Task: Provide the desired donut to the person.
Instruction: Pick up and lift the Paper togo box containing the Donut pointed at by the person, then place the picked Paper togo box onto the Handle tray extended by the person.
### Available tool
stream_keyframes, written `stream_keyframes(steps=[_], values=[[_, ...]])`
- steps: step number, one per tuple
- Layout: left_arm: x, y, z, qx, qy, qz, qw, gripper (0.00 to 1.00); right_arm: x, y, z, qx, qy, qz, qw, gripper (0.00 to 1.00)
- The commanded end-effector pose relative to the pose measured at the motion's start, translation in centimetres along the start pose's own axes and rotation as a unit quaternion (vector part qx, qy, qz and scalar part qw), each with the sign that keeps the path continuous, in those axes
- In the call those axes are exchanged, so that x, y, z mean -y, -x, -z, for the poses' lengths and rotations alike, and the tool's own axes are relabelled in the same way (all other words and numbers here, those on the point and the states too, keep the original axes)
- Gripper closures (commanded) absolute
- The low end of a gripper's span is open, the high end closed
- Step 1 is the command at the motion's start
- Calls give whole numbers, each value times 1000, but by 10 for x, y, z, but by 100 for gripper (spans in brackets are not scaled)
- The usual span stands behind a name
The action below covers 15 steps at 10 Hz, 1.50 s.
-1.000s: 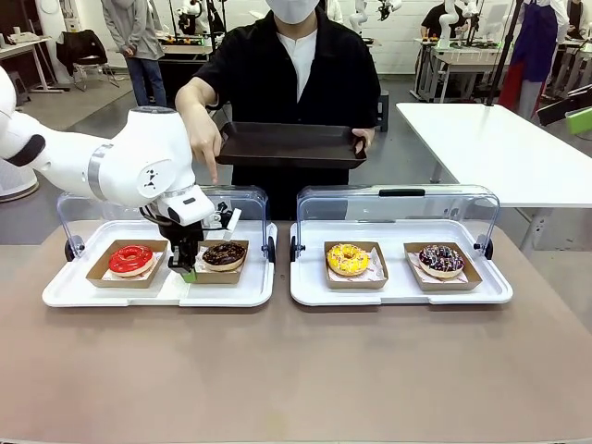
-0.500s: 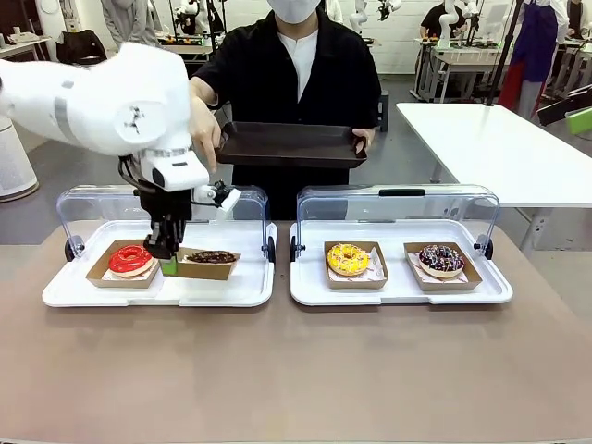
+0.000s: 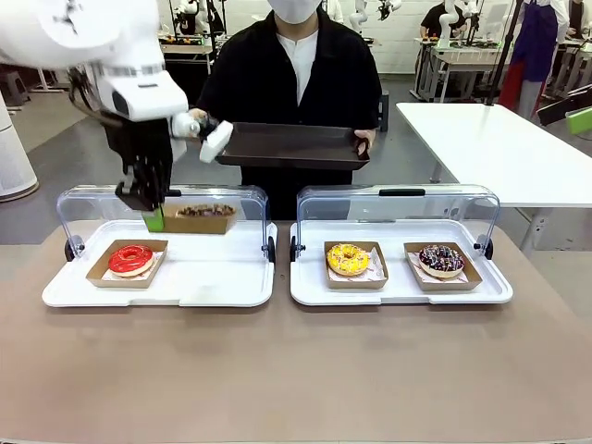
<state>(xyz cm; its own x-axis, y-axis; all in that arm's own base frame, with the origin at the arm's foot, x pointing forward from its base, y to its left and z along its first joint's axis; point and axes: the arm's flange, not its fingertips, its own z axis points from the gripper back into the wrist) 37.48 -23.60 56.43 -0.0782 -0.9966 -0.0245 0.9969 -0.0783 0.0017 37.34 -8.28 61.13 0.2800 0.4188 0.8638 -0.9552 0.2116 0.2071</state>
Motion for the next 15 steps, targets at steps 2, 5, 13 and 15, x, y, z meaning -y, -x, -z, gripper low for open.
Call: stream_keyframes(steps=[2,5,13,15], values=[[-16,1,-38,18,-15,-37,999,100,-1,0,0,3,-3,-5,1000,0],[-30,12,-49,35,-28,-43,998,100,-1,0,0,3,-3,-5,1000,0],[-24,11,-51,26,-29,-34,999,100,-1,0,0,3,-3,-5,1000,0],[-24,11,-51,26,-29,-34,999,100,-1,0,0,3,-3,-5,1000,0]])
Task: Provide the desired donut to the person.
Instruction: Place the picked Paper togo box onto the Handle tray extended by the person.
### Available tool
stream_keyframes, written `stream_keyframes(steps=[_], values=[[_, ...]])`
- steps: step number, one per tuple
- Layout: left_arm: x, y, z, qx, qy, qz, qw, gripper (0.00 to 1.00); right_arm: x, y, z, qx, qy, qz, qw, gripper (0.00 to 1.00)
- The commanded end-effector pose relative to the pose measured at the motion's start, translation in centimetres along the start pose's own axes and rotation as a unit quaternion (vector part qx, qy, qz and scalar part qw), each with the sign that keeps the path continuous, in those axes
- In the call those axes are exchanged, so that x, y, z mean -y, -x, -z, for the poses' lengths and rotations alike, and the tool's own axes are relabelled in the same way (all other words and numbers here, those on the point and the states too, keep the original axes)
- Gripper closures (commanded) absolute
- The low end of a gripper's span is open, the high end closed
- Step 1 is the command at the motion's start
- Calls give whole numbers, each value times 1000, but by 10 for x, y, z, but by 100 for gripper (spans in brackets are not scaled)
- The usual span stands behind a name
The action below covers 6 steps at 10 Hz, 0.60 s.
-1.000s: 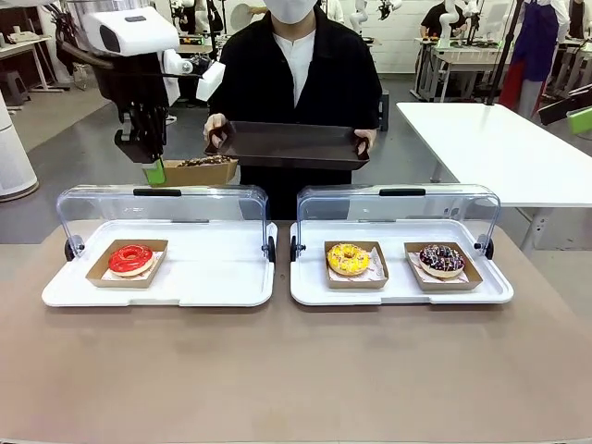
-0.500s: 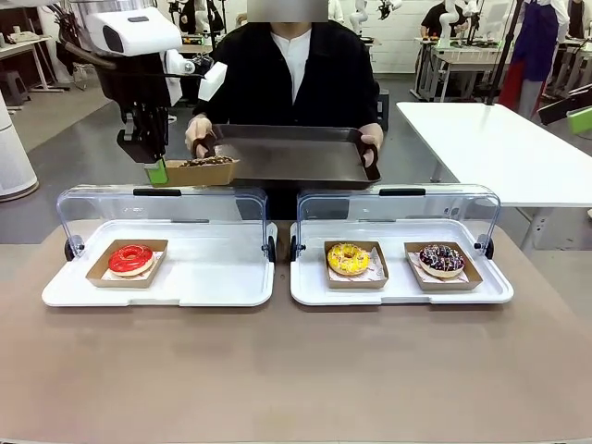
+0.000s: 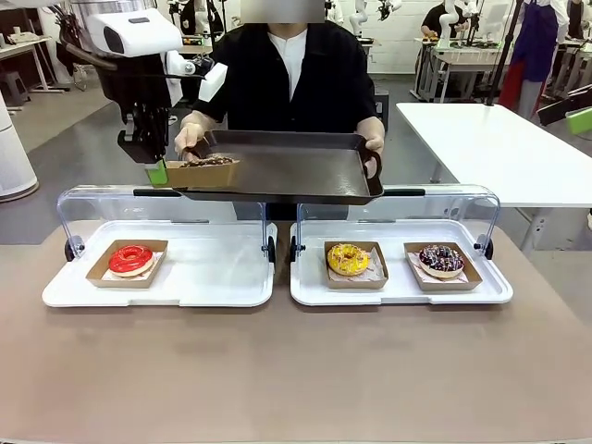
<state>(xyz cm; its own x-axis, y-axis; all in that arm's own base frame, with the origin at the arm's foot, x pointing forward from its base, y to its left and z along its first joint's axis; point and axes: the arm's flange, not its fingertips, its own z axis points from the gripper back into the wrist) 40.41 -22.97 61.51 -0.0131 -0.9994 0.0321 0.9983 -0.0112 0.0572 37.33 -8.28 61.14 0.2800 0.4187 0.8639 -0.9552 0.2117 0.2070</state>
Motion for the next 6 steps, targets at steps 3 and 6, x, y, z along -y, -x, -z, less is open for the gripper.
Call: stream_keyframes(steps=[3,6], values=[[-7,-4,-12,-4,-8,10,1000,99,-1,0,1,3,-3,-5,1000,0],[-34,-26,-38,-10,-33,19,999,99,-1,0,1,3,-3,-5,1000,0]])
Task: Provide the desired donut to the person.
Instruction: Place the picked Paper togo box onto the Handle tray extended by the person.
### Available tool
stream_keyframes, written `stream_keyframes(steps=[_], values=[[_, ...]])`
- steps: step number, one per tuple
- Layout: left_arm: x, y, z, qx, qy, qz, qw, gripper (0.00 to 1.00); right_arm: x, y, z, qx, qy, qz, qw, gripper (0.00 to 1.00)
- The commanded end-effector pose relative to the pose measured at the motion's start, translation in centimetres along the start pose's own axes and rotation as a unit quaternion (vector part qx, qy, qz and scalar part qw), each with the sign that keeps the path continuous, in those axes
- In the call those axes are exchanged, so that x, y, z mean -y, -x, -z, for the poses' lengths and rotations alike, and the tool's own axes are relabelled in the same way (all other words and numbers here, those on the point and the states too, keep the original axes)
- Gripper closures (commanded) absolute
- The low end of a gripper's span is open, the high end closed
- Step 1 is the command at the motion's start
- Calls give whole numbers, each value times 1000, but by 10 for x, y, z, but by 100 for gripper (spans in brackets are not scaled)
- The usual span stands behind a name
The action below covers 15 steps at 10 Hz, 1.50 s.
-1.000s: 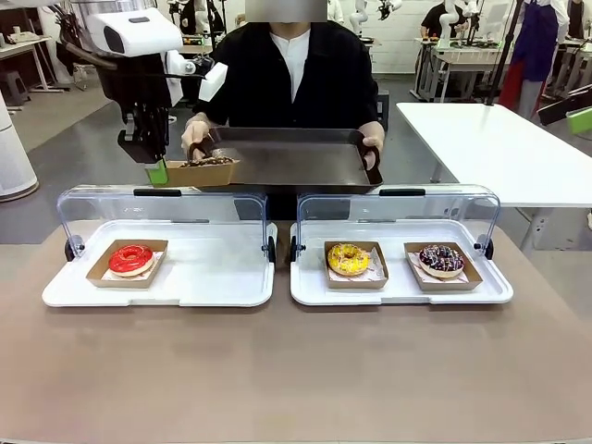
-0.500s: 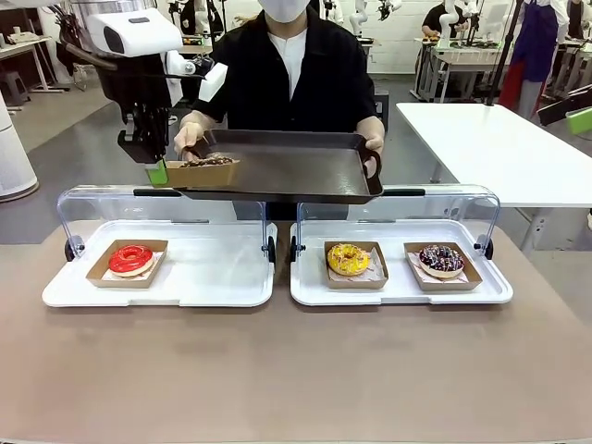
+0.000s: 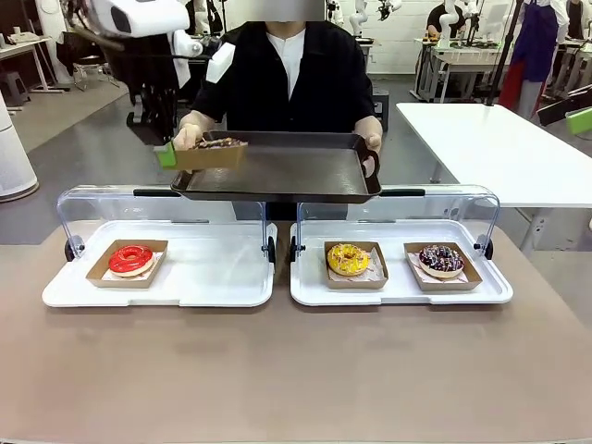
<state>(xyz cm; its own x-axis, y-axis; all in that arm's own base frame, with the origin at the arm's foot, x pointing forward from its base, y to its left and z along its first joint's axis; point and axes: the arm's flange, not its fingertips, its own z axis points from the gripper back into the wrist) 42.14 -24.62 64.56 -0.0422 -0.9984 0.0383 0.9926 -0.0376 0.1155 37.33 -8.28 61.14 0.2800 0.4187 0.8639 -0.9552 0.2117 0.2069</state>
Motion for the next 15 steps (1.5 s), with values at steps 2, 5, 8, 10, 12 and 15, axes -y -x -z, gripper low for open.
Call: stream_keyframes(steps=[2,5,8,10,12,15], values=[[-41,-16,-1,-25,-21,7,999,99,-1,0,1,3,-3,-5,1000,0],[-77,-16,22,-29,-45,26,998,99,-1,0,1,3,-3,-5,1000,0],[-95,-10,41,-12,-47,27,998,99,-1,0,1,3,-3,-5,1000,0],[-99,-9,48,-15,-47,25,998,99,-1,0,1,3,-3,-5,1000,0],[-102,-5,56,-21,-41,20,999,99,-1,0,1,3,-3,-5,1000,0],[-105,-6,63,-16,-34,24,999,99,-1,0,1,3,-3,-5,1000,0]])
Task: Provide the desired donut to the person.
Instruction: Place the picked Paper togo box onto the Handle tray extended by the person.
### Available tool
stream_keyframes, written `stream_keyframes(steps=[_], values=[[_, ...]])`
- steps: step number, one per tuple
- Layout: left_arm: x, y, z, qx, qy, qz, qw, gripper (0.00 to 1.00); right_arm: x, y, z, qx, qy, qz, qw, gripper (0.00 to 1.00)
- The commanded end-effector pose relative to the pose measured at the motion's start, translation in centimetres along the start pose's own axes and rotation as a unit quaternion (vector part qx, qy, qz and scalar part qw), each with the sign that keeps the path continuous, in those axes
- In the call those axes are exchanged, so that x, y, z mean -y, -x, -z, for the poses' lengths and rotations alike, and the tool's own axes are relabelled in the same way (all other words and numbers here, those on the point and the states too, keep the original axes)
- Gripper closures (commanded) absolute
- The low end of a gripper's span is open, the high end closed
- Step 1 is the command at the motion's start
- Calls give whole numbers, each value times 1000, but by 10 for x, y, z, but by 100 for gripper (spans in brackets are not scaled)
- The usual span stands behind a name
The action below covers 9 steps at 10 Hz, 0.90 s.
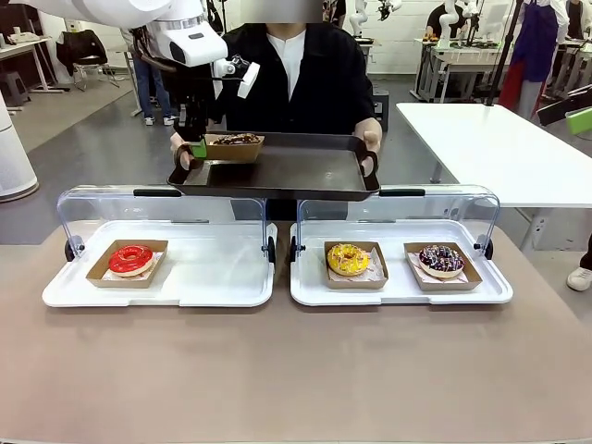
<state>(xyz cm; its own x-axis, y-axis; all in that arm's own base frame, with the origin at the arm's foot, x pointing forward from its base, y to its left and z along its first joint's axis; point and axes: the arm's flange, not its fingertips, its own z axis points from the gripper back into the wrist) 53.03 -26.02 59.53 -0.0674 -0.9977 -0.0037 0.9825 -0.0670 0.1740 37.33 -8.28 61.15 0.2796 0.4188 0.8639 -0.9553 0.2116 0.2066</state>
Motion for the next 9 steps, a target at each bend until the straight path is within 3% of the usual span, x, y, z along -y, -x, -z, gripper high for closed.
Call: stream_keyframes(steps=[1,9], values=[[-3,2,3,-1,-3,8,1000,99,-1,0,1,3,-3,-5,1000,0],[-11,15,23,15,39,-3,999,99,-1,0,1,3,-3,-5,1000,0]])
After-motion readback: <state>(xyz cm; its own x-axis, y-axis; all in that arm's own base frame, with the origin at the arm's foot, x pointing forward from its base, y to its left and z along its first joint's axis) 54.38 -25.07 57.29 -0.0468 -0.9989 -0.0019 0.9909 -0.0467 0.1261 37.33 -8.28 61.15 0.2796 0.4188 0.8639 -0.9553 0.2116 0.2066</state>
